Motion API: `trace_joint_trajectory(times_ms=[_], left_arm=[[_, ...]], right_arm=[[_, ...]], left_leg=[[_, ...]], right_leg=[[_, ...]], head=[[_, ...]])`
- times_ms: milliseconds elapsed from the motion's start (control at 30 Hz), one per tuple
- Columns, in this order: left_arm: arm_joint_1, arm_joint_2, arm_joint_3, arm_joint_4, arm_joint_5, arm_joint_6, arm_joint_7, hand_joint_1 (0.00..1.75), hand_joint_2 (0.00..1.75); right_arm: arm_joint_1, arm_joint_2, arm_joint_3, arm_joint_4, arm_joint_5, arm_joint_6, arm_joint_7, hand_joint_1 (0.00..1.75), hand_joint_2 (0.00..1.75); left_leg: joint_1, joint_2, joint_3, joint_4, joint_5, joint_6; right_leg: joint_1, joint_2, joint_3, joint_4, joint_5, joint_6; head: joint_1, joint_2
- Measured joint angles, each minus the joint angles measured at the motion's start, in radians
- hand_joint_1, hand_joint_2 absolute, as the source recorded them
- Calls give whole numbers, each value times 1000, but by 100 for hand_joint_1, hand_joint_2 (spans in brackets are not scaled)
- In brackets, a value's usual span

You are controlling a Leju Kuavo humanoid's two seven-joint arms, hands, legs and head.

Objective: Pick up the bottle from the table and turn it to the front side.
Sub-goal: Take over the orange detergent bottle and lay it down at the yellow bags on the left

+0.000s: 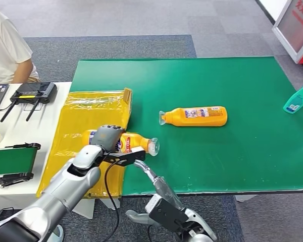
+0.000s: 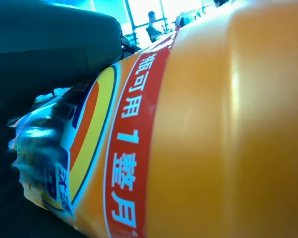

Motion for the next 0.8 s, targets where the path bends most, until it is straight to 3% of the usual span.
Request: trace_joint_trajectory(times_ms=[367, 600, 633, 733, 767, 800], left_arm=[[-5, -43, -26, 83, -2, 34, -3, 175, 175], [-10, -58, -42, 106, -15, 26, 40, 175, 175], [-10, -59, -43, 110, -17, 28, 49, 152, 175], [-12, -59, -46, 121, -23, 33, 67, 21, 175], [-12, -60, -47, 125, -25, 34, 70, 0, 175], [-12, -60, -47, 128, -26, 35, 73, 0, 175]], right_arm=[[0, 2, 1, 14, -29, 13, -7, 0, 175], [-2, 9, 1, 25, -39, 26, -9, 0, 175], [-2, 9, 0, 28, -41, 27, -9, 0, 175], [-2, 9, 0, 35, -43, 27, -9, 0, 175], [-2, 9, 0, 37, -43, 27, -9, 0, 175], [-2, 9, 0, 39, -44, 27, -9, 0, 175]], left_leg=[[0, 0, -1, 0, 0, 0], [0, 0, -1, 0, 0, 0], [0, 0, -1, 0, 0, 0], [0, 0, -1, 0, 0, 0], [0, 0, -1, 0, 1, 0], [0, 0, -1, 0, 1, 0]], right_leg=[[0, 0, 0, 0, 0, 0], [0, 0, 0, 0, 0, 0], [0, 0, 0, 0, 0, 0], [0, 0, 0, 0, 0, 0], [0, 0, 0, 0, 0, 0], [0, 0, 0, 0, 0, 0]], head=[[0, 0], [0, 0], [0, 0], [0, 0], [0, 0], [0, 0]])
